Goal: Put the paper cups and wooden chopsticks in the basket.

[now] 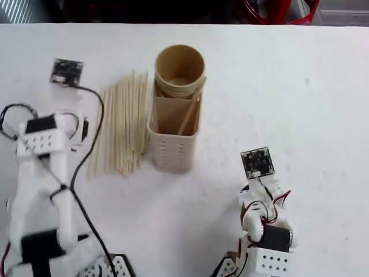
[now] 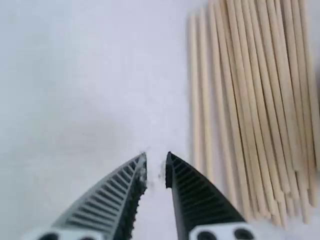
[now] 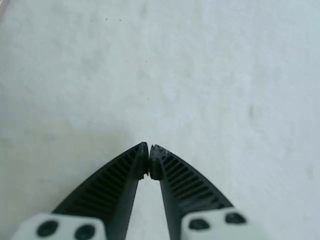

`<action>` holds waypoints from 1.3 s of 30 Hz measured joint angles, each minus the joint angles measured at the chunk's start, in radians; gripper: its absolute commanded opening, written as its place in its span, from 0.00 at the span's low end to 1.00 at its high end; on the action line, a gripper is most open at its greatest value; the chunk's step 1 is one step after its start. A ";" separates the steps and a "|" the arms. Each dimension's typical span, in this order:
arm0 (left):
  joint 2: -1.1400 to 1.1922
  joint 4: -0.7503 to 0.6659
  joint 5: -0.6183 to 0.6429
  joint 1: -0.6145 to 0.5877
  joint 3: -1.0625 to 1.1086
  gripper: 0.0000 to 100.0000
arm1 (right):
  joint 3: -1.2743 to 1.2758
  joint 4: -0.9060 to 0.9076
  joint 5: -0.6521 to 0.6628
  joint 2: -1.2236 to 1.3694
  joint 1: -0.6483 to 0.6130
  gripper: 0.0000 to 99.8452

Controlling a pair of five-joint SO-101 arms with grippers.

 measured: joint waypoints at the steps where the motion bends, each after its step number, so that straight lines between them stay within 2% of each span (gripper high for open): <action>1: 0.055 0.041 -0.012 0.017 -0.041 0.08 | 0.000 0.000 0.000 0.000 0.000 0.02; 3: 0.144 0.109 -0.025 0.052 -0.126 0.08 | 0.000 0.000 0.000 0.000 0.000 0.02; 6: 0.245 0.135 -0.006 0.083 -0.203 0.10 | 0.000 0.000 0.000 0.000 0.000 0.02; 9: 0.339 0.135 0.032 0.083 -0.258 0.14 | 0.000 0.000 0.000 0.000 0.000 0.02; 20: 0.713 0.061 0.043 0.086 -0.473 0.14 | 0.000 0.000 0.000 0.000 0.000 0.02; 26: 0.752 0.091 0.043 0.089 -0.522 0.04 | 0.000 0.000 0.000 0.000 0.000 0.02; 39: 0.761 0.164 0.049 0.100 -0.532 0.05 | 0.000 0.000 0.000 0.000 0.000 0.02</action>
